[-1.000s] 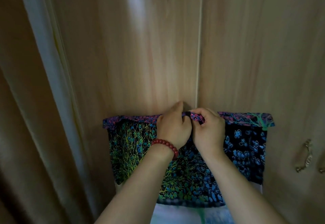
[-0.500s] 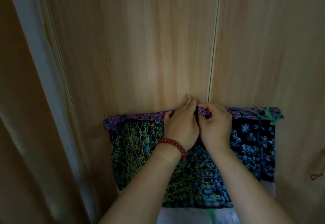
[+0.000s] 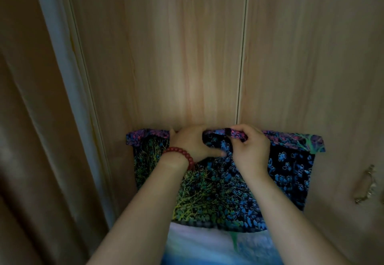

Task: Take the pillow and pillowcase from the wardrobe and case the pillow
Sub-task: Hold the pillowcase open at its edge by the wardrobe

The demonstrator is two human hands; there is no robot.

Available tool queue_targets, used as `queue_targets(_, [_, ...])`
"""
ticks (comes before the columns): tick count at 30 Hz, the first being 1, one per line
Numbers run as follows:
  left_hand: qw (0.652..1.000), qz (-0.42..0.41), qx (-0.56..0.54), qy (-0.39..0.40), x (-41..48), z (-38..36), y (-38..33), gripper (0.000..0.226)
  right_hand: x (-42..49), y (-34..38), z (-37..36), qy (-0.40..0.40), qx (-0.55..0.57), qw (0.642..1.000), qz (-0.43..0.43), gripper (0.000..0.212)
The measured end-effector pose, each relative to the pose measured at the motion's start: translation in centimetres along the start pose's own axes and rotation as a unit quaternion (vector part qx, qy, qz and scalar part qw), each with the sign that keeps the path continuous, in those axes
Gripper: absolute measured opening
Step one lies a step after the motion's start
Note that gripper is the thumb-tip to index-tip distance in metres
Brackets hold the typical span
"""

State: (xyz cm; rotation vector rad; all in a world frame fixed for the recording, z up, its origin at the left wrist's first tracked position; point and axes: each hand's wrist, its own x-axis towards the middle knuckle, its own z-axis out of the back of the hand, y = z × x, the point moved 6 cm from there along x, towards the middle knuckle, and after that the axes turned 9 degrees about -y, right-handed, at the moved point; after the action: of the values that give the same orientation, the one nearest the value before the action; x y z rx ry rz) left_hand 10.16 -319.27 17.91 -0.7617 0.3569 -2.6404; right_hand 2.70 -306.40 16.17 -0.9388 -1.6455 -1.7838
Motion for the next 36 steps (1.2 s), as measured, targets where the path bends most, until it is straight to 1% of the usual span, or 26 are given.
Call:
queue_targets(1, [1.000, -0.005, 0.017, 0.024, -0.6, 0.0, -0.3, 0.069, -0.3, 0.1, 0.5, 0.003, 0.002, 1.000, -0.007, 0.021])
queue_targets(2, [0.999, -0.012, 0.033, 0.031, -1.1, 0.2, -0.6, 0.075, -0.5, 0.2, 0.9, 0.004, 0.003, 1.000, -0.011, 0.021])
queue_targets(3, [0.999, -0.015, 0.039, 0.026, -1.4, 0.4, -0.9, 0.074, -0.8, 0.4, 1.3, 0.005, 0.004, 1.000, -0.010, 0.021])
queue_targets(4, [0.999, -0.010, 0.034, 0.017, -1.9, 0.6, -1.3, 0.066, -1.1, 0.7, 1.7, 0.010, 0.005, 1.000, -0.004, 0.019])
queue_targets(6, [1.000, 0.009, 0.011, -0.003, -2.9, 1.0, -1.8, 0.044, -1.6, 1.3, 2.8, 0.025, 0.001, 1.000, 0.009, 0.015])
queue_targets(7, [1.000, 0.019, 0.007, -0.018, -3.4, 1.2, -2.1, 0.039, -1.8, 1.5, 3.4, 0.033, -0.001, 0.999, 0.012, 0.014])
queue_targets(9, [0.997, 0.034, 0.020, -0.060, -4.6, 1.5, -2.9, 0.039, -1.9, 2.0, 4.9, 0.038, -0.007, 0.999, 0.021, 0.013])
queue_targets(11, [0.993, 0.027, 0.051, -0.106, -6.0, 1.7, -4.4, 0.040, -2.0, 2.6, 6.6, 0.040, -0.011, 0.999, 0.035, 0.012])
queue_targets(13, [0.989, 0.014, 0.062, -0.134, -7.2, 1.6, -5.7, 0.038, -2.1, 3.1, 8.1, 0.051, -0.013, 0.998, 0.047, 0.010])
queue_targets(16, [0.988, 0.011, 0.069, -0.140, -9.2, 1.5, -7.3, 0.039, -3.0, 3.6, 10.2, 0.085, -0.038, 0.993, 0.078, 0.008])
queue_targets(18, [0.989, 0.014, 0.070, -0.130, -10.6, 1.3, -8.2, 0.037, -3.7, 3.7, 11.3, 0.128, -0.059, 0.986, 0.087, 0.010])
queue_targets(21, [0.990, 0.022, 0.066, -0.119, -12.8, 1.0, -9.3, 0.033, -5.0, 3.8, 12.8, 0.189, -0.082, 0.975, 0.089, 0.016])
queue_targets(25, [0.989, -0.001, 0.050, -0.141, -15.5, 1.3, -10.6, 0.029, -6.6, 4.5, 14.7, 0.238, -0.093, 0.963, 0.086, 0.027])
queue_targets(27, [0.988, -0.004, 0.056, -0.146, -17.0, 1.7, -11.1, 0.027, -7.6, 4.9, 15.6, 0.269, -0.103, 0.954, 0.083, 0.039])
queue_targets(29, [0.987, -0.016, 0.061, -0.145, -18.5, 2.0, -11.8, 0.027, -8.9, 5.3, 16.5, 0.304, -0.143, 0.937, 0.091, 0.058])
queue_targets(31, [0.987, -0.036, 0.063, -0.140, -19.9, 2.2, -12.6, 0.027, -9.9, 5.6, 17.5, 0.319, -0.180, 0.926, 0.092, 0.073])
queue_targets(34, [0.990, -0.056, 0.045, -0.122, -22.2, 2.7, -13.6, 0.025, -11.1, 6.1, 19.5, 0.334, -0.214, 0.914, 0.080, 0.084])
queue_targets(36, [0.992, -0.064, 0.038, -0.102, -24.2, 2.9, -13.8, 0.026, -12.1, 6.6, 20.9, 0.348, -0.251, 0.900, 0.074, 0.090])
